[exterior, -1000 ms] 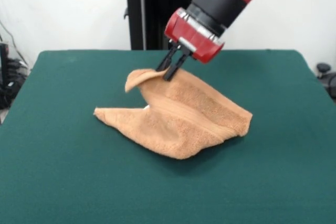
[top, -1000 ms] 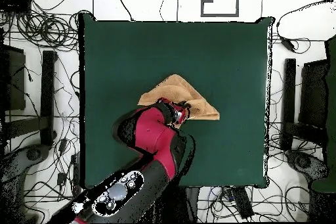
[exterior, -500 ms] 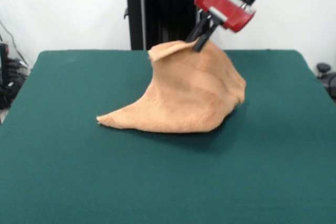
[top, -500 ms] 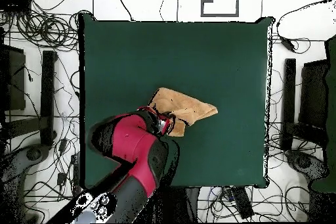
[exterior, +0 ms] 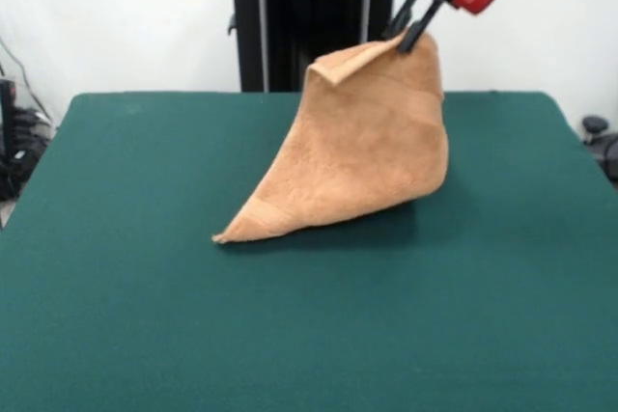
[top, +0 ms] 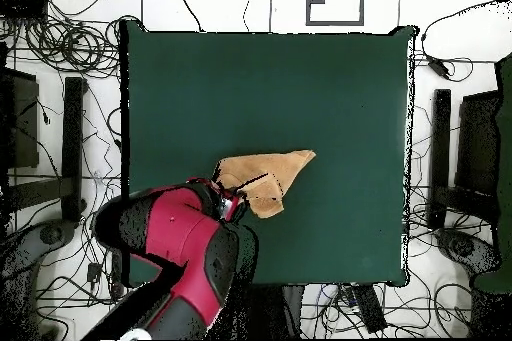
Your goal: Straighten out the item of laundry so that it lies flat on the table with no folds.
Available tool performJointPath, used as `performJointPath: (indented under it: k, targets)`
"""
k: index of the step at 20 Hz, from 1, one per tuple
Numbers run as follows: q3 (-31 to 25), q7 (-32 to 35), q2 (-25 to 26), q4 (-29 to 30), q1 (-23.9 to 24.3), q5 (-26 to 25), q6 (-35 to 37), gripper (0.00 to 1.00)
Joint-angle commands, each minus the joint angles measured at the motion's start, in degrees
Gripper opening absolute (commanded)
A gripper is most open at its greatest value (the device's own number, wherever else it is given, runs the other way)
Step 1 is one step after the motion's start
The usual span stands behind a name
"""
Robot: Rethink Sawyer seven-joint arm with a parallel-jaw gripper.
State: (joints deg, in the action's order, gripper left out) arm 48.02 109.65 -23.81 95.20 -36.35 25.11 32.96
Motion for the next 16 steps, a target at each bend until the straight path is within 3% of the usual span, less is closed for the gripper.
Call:
performJointPath:
  k: [1,10,16]
  targets:
    - [-4.73,13.26,-3.34,8.79,-1.9,-1.11,3.01,0.0]
    - [-8.72,6.36,-8.18,18.65,1.98,-4.95,-9.22,0.0]
    - [-9.69,4.67,-10.66,22.6,5.41,-8.6,-13.64,0.0]
